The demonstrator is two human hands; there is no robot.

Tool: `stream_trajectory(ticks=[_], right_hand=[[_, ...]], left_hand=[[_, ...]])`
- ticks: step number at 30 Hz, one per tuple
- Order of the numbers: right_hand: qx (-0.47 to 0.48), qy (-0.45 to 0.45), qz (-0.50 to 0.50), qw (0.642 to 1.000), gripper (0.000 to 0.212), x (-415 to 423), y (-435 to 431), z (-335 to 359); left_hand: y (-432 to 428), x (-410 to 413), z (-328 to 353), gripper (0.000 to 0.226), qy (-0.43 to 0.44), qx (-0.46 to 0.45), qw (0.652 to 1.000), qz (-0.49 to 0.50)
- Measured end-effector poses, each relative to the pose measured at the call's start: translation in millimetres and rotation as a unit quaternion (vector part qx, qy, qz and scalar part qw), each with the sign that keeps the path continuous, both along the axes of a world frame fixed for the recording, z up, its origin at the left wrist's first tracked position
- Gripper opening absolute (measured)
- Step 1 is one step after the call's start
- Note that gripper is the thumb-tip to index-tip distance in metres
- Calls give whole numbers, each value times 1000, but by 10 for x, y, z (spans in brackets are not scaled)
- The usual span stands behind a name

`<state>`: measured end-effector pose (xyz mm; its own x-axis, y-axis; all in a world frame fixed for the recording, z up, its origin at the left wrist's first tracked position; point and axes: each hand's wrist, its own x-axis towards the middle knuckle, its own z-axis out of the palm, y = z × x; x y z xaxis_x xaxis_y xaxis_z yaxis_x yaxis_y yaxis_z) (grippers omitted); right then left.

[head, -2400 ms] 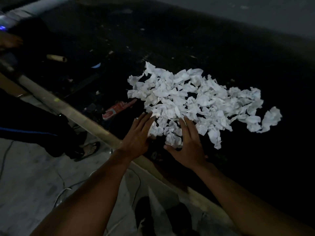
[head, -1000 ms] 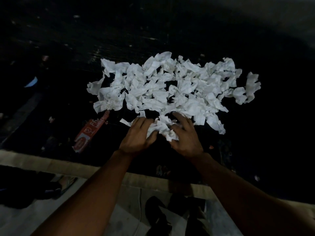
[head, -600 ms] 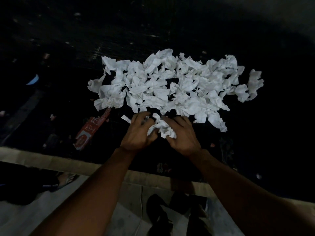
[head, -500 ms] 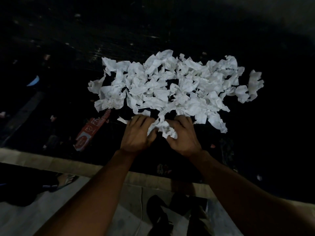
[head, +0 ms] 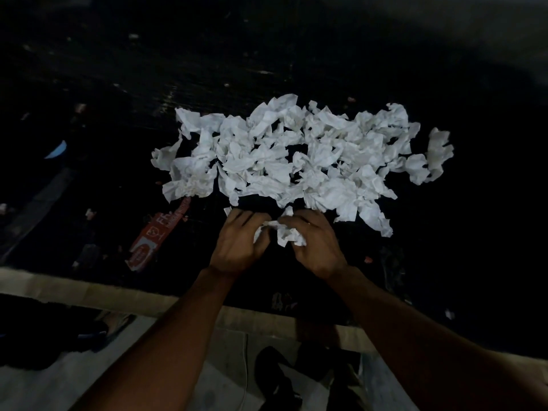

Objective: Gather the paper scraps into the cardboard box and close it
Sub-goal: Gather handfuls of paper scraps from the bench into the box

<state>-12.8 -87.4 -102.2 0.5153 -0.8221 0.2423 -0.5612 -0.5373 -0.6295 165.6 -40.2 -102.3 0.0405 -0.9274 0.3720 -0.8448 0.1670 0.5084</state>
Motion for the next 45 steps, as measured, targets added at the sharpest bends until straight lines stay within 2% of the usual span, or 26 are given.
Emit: stream_trajectory(ticks=[4,8,11,14,21,25,27,29,34,39,45], right_hand=[[72,18,-53,996,32,-74,-36,80],[174,-49,-134,974,41,-169,-76,402],[200,-98,-166,961,49,-176,-145,704],[161,-144,-155,964,42,-121,-242,1115],[11,-150,-143,978,69,-128,-488,2077],[-38,-165,-146,975,62,-186,-550,2427],[-48,-167,-147,974,67,-243,-559,2543],[-55,-168,-154,972,70,-335,-557,2652],[-49,-178,-204,961,53,-772,-510,2833],[-91,-167,-284,940,47,-1420,-380,2923],[-131,-161,-345,916,62,-2416,-140,3043]], left_hand=[[-34,0,97,33,41,33,997,63],[-25,14,337,46,81,49,993,77],[-83,68,645,47,114,12,990,80],[-164,103,1047,47,132,-29,987,84],[-387,139,1984,74,99,-98,989,43],[-474,86,2387,85,90,-138,986,25],[-528,25,2528,84,74,-168,983,10],[-598,-62,2640,83,65,-175,982,-9],[-830,-447,2740,82,64,-185,978,-70],[-1014,-1085,2747,84,80,-205,963,-152],[-992,-2057,2858,78,103,-202,948,-222]])
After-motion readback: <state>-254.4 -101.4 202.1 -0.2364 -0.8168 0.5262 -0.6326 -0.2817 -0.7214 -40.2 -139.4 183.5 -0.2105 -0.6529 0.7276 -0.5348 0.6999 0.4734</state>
